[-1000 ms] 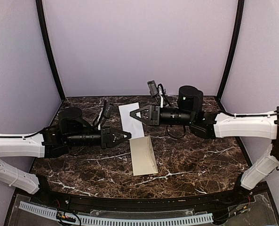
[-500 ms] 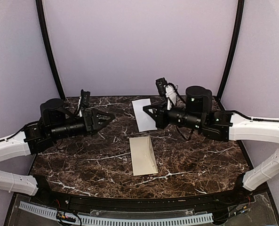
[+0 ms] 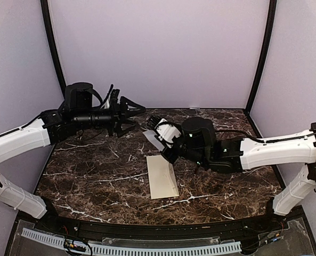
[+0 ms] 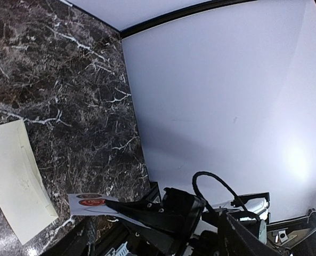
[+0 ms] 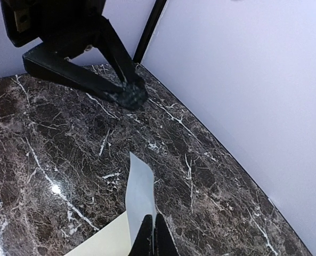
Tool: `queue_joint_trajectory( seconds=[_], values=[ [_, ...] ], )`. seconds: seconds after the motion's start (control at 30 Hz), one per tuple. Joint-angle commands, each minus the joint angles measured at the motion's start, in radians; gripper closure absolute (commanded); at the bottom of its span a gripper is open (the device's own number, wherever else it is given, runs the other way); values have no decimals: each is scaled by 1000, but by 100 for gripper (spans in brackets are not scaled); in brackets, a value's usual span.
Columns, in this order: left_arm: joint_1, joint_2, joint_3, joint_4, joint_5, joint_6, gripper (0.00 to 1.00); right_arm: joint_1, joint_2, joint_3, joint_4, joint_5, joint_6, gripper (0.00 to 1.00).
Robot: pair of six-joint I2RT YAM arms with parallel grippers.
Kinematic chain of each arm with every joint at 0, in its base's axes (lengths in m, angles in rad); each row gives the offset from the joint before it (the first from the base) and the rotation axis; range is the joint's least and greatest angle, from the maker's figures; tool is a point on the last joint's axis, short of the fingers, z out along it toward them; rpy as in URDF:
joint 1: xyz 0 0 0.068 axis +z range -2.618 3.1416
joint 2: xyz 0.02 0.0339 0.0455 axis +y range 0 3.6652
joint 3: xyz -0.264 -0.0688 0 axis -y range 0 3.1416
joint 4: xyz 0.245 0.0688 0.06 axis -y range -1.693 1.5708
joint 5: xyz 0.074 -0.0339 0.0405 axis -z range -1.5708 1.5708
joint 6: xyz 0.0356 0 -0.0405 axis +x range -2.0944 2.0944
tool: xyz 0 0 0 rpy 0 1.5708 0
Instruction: Place the letter into the envelope and seal it
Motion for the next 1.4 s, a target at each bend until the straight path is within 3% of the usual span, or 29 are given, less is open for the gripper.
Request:
queue_joint_trajectory(
  seconds=[0.0, 0.2, 0.43, 0.57, 0.63, 0.77, 0.9, 1.2, 1.37],
  values=[
    [9, 43, 70, -127, 95, -54, 23, 27, 23, 46, 77, 95, -134, 100],
    [11, 88, 102, -243, 132, -58, 22, 49, 47, 71, 92, 119, -189, 100],
    [11, 126, 106, -266, 170, -52, 21, 75, 74, 94, 100, 133, -227, 100],
    [11, 138, 103, -245, 181, -58, 37, 89, 92, 100, 100, 141, -249, 100],
    [11, 143, 99, -233, 189, -59, 51, 94, 101, 107, 97, 145, -257, 100],
    [12, 144, 86, -214, 191, -65, 69, 95, 107, 109, 97, 141, -261, 100],
    [16, 141, 71, -208, 195, -68, 74, 96, 116, 112, 89, 140, -261, 100],
    [32, 117, 29, -179, 195, -70, 100, 104, 115, 103, 73, 133, -263, 100],
    [45, 73, -5, -99, 153, -39, 100, 126, 74, 76, 25, 114, -219, 58]
  ],
)
